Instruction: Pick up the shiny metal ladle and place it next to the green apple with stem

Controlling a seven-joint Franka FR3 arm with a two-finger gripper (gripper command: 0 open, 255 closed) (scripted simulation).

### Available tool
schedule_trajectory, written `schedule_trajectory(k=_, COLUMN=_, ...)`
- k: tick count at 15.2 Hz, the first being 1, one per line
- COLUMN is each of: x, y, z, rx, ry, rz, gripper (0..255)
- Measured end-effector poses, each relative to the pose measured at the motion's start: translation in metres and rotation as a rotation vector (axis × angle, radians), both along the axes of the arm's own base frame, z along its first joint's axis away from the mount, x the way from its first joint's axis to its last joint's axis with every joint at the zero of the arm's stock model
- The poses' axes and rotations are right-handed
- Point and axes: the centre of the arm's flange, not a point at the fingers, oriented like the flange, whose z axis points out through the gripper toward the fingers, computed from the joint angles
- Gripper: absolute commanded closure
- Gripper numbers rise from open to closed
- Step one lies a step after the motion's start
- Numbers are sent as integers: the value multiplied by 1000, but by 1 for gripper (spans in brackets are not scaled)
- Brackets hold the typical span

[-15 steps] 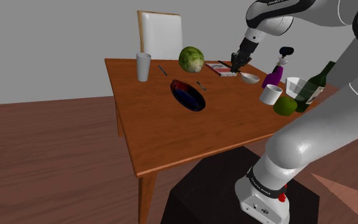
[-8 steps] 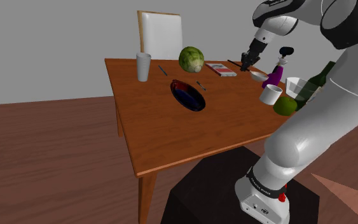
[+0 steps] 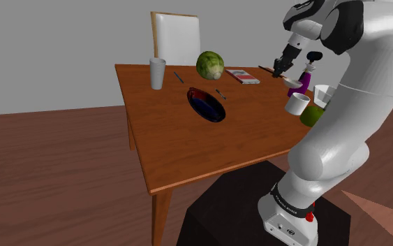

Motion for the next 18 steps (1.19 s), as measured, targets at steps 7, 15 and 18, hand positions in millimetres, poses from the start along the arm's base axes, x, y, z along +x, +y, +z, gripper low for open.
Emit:
schedule_trajectory(k=7, x=1, y=-3, z=-35, rx=0, ry=0, rz=2, gripper=255)
schedule_trajectory(k=15, x=0, y=-4, z=-77, rx=0, ry=0, rz=1, gripper=255)
schedule_trajectory(k=18, x=0, y=-4, z=-92, rx=0, ry=0, rz=2, gripper=255)
